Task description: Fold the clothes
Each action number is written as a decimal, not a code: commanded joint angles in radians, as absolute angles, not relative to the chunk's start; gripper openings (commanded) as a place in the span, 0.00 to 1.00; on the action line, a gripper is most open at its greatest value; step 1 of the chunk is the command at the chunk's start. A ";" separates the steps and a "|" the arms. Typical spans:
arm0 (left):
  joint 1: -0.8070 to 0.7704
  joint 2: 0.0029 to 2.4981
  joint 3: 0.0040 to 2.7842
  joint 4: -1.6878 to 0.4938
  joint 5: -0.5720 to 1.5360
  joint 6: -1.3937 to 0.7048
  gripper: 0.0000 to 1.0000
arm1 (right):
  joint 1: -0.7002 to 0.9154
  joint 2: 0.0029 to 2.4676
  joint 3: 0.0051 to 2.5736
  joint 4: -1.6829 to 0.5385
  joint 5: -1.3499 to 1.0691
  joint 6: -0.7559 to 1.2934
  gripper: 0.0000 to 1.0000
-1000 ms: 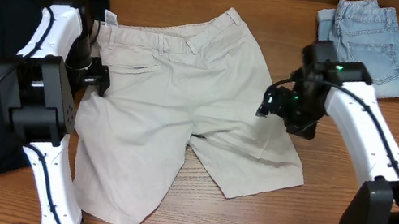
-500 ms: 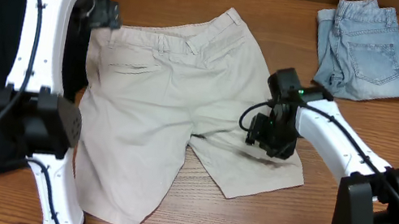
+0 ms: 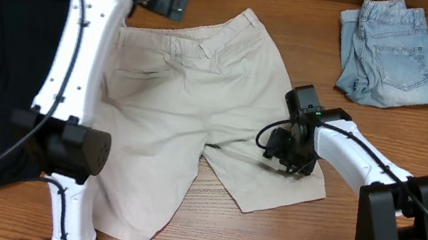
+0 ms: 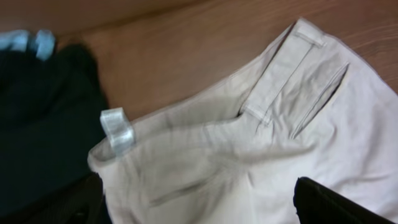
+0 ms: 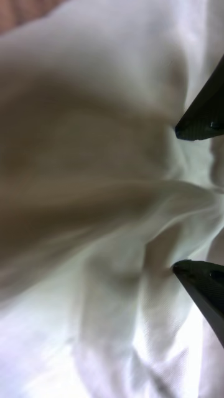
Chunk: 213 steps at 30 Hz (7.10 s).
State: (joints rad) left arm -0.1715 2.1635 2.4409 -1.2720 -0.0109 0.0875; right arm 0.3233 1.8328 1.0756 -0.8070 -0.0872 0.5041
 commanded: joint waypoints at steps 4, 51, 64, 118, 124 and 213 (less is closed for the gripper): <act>-0.192 2.325 2.429 -1.166 0.001 0.221 1.00 | 0.261 1.987 1.051 -0.701 -0.073 0.501 0.67; -0.033 2.794 2.423 -1.574 0.002 -0.273 1.00 | 0.115 2.005 1.084 -0.100 0.082 0.344 0.69; -0.030 2.729 2.763 -1.654 -0.055 -0.251 1.00 | 0.118 1.842 1.639 -0.928 -0.244 0.307 1.00; -0.035 2.262 3.045 -1.689 -0.032 -0.160 1.00 | 0.896 1.803 1.047 -0.806 -0.526 0.815 0.33; -0.035 2.262 3.045 -1.689 -0.032 -0.160 1.00 | 0.898 1.820 1.046 -0.828 -0.526 0.820 0.59; -0.239 2.262 1.781 -1.127 0.078 -0.326 0.04 | -0.223 1.752 1.559 -1.281 -0.395 0.054 1.00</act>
